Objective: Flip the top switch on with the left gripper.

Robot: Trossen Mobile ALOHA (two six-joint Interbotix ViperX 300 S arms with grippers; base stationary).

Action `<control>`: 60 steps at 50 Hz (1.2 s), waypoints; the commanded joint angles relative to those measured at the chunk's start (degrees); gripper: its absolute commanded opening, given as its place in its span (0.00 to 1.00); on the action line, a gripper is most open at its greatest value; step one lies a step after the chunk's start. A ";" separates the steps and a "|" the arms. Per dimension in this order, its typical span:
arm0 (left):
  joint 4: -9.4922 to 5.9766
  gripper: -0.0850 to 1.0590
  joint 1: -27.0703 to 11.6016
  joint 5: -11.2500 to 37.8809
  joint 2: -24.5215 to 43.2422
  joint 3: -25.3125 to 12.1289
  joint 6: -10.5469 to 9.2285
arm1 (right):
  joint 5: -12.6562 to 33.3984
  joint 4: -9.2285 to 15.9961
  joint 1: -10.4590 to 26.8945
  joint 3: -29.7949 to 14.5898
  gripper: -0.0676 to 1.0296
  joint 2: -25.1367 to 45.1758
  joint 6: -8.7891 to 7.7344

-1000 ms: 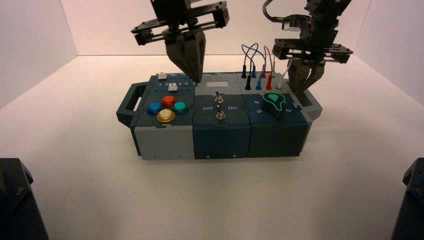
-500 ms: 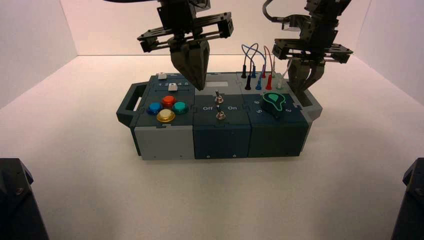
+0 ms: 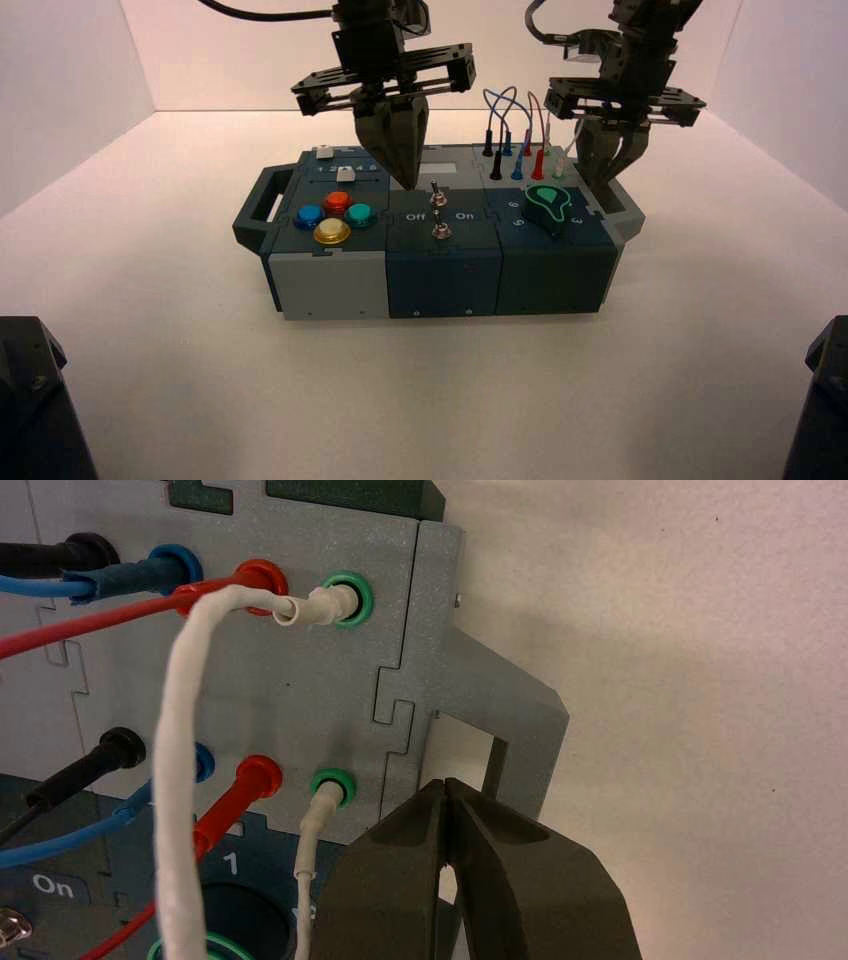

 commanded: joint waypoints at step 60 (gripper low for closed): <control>0.44 0.05 0.26 0.26 2.37 -4.31 -0.09 | -0.09 -1.32 0.09 0.70 0.04 3.43 -0.88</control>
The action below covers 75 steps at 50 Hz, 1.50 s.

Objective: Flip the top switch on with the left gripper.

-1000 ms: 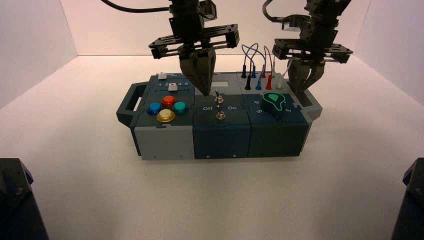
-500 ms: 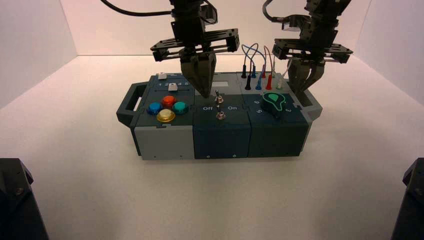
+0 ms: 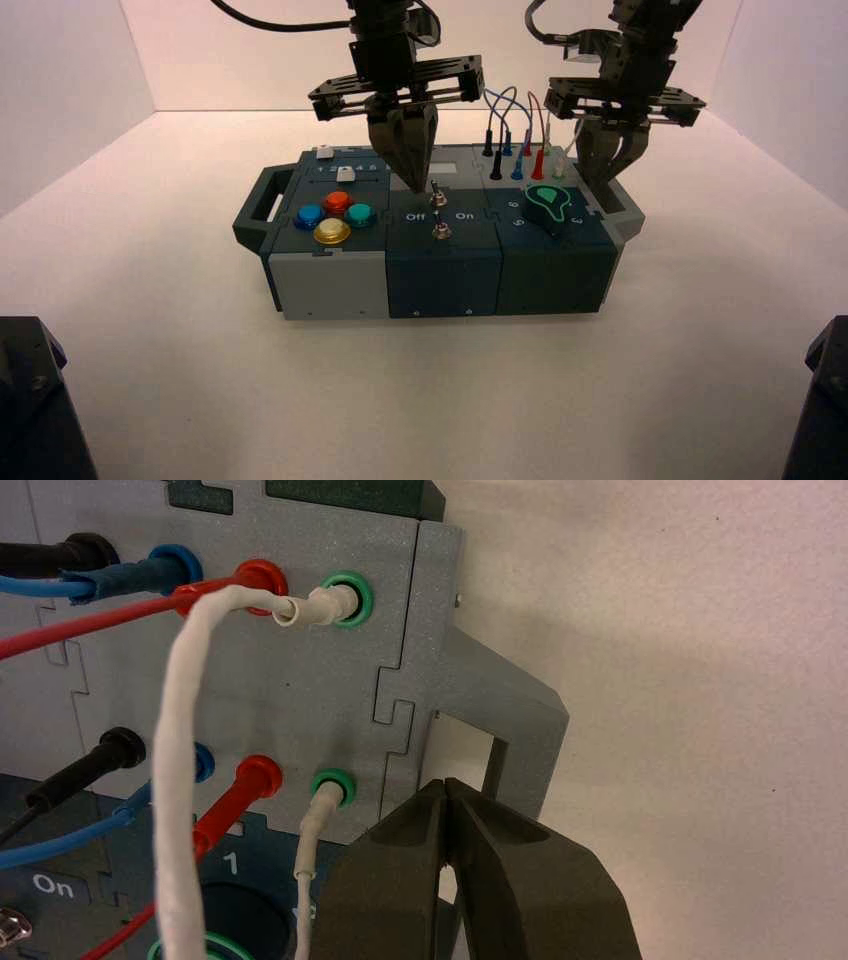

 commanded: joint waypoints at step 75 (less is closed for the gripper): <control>-0.97 0.05 -3.08 1.85 0.70 -3.87 -1.23 | 0.09 -1.32 0.09 0.62 0.04 3.52 -0.88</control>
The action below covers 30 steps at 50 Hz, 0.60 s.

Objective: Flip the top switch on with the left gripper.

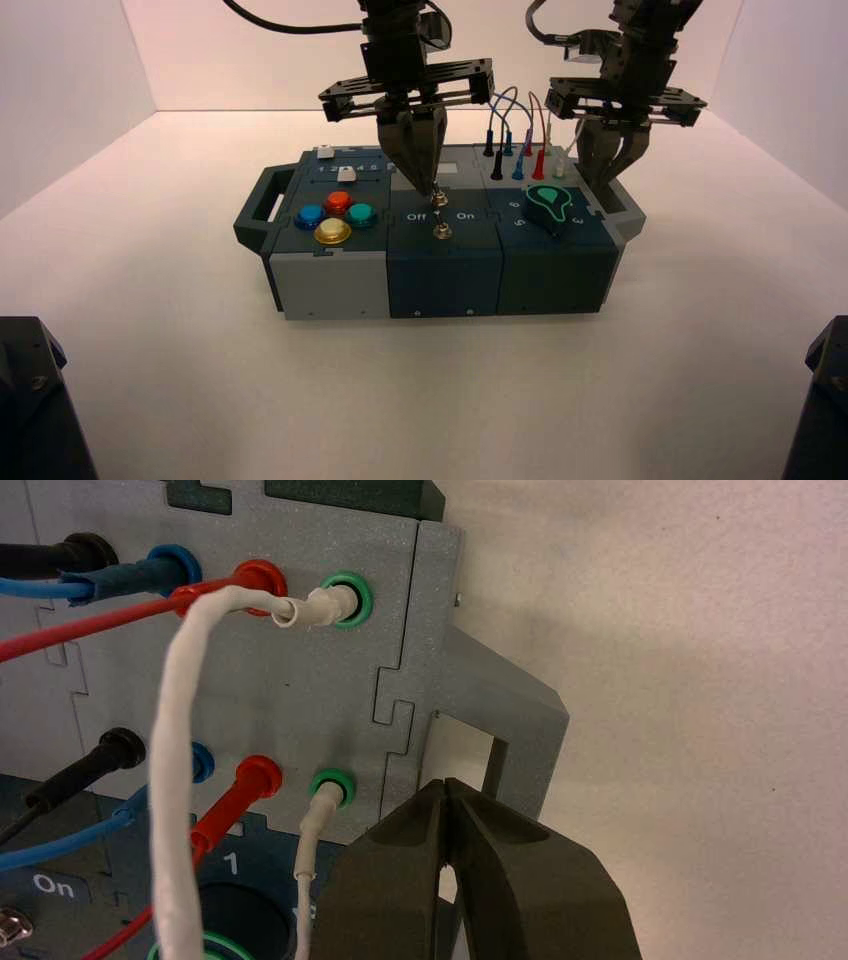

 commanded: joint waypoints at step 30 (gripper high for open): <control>-0.53 0.05 -4.31 1.67 3.52 -7.03 -1.49 | 0.09 -1.32 0.26 0.88 0.04 4.04 -0.97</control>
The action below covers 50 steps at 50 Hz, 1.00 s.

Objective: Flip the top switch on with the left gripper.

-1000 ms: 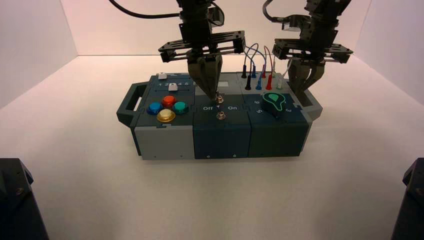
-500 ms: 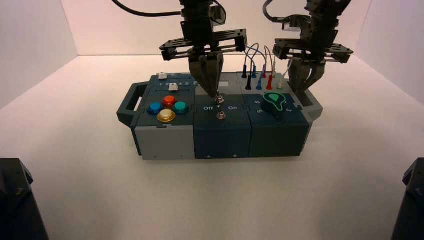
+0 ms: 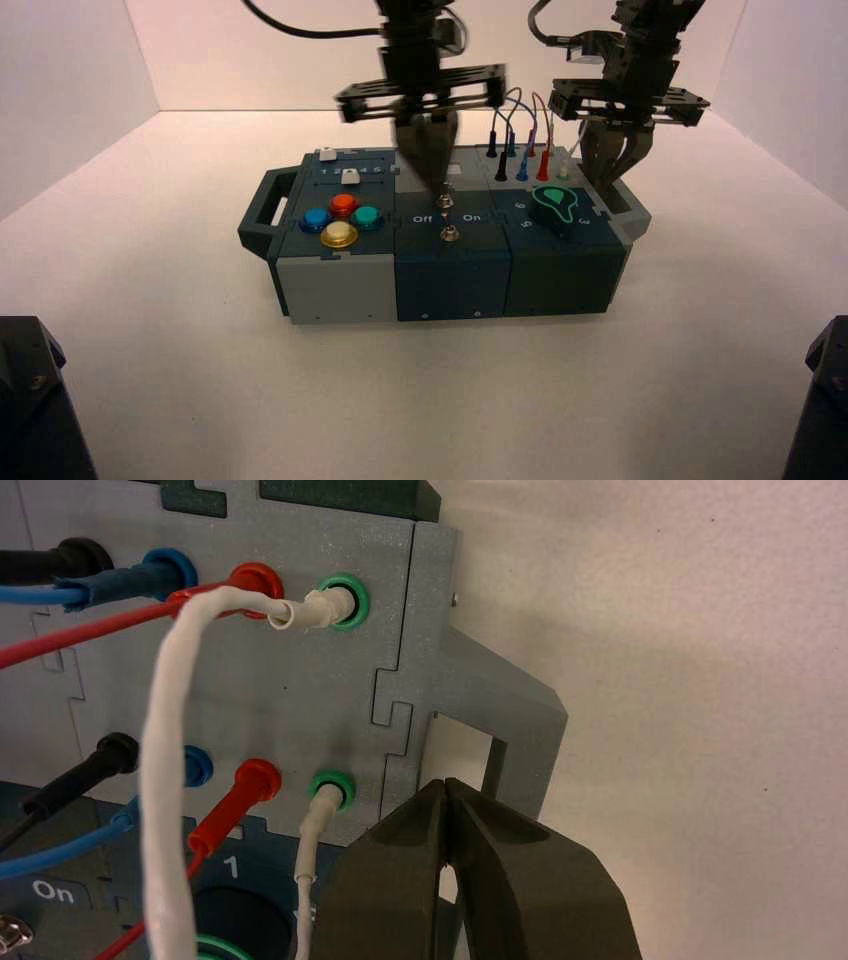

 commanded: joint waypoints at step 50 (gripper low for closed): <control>3.08 0.05 1.67 -6.33 -11.51 8.09 -0.88 | 0.62 -0.35 3.25 -0.18 0.04 5.10 -0.88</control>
